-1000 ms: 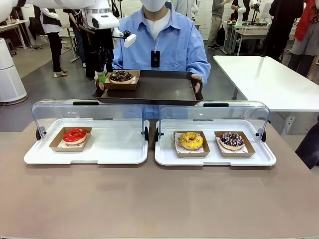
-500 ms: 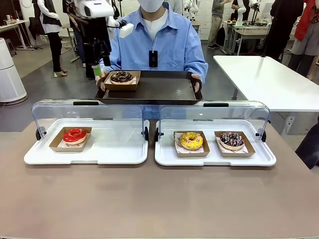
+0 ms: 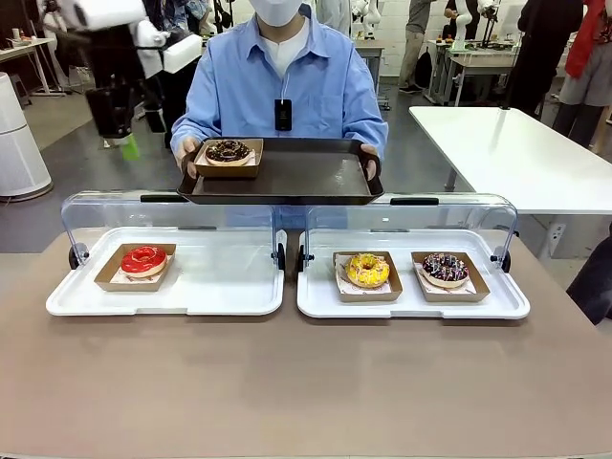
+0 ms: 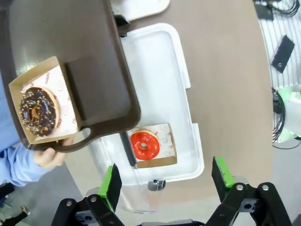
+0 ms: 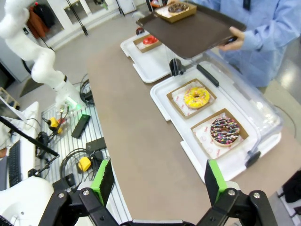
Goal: Provide the desired donut to the person.
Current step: Place the picked Paper togo box onto the Handle tray extended by the person, then pick up and lift the Paper togo box containing the Donut pointed at by the person.
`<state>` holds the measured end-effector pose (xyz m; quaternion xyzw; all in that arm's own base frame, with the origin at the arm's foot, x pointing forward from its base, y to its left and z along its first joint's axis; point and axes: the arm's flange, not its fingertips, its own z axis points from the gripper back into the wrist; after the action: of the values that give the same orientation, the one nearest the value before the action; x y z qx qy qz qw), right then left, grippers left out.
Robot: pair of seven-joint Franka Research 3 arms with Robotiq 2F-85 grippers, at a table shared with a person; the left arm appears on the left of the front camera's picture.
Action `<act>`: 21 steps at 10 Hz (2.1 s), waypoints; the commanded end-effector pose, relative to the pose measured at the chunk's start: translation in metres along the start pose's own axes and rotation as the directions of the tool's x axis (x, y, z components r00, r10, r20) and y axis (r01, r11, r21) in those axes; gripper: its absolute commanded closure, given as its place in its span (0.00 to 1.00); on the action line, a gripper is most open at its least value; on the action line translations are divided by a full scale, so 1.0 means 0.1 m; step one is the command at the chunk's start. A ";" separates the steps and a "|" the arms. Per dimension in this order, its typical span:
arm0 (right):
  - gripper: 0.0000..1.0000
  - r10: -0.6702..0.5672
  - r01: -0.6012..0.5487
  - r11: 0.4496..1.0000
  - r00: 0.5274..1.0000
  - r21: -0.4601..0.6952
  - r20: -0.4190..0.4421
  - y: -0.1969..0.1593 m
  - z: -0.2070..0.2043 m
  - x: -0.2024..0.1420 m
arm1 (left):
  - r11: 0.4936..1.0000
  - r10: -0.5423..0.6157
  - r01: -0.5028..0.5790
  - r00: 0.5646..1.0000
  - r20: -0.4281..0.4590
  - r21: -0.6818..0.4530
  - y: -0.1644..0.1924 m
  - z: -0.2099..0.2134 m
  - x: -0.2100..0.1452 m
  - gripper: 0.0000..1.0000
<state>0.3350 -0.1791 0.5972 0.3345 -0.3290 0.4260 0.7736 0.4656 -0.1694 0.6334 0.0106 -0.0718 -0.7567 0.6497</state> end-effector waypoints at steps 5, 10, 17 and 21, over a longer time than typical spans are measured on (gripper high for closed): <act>0.00 0.007 -0.007 1.000 1.000 0.007 0.012 0.00 0.01 0.01 | 0.995 -0.001 0.001 1.000 0.007 0.095 -0.73 -0.26 -0.32 0.00; 0.00 0.007 -0.007 1.000 1.000 0.007 0.012 0.00 0.01 0.01 | 0.997 0.020 -0.020 1.000 0.005 0.074 -0.72 -0.24 -0.32 0.00; 0.00 0.007 -0.007 1.000 1.000 0.007 0.012 0.00 0.01 0.01 | 0.982 0.073 -0.145 0.888 0.454 0.125 -0.75 -0.20 -1.25 0.00; 0.00 0.007 -0.007 1.000 1.000 0.007 0.012 0.00 0.01 0.01 | 0.971 0.167 -0.235 0.595 0.786 -0.029 -1.29 -0.53 -2.18 0.00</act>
<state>0.3346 -0.1796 0.5974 0.3341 -0.3292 0.4255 0.7740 0.3862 0.0454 0.5615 -0.2643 -0.3719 -0.6214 0.6369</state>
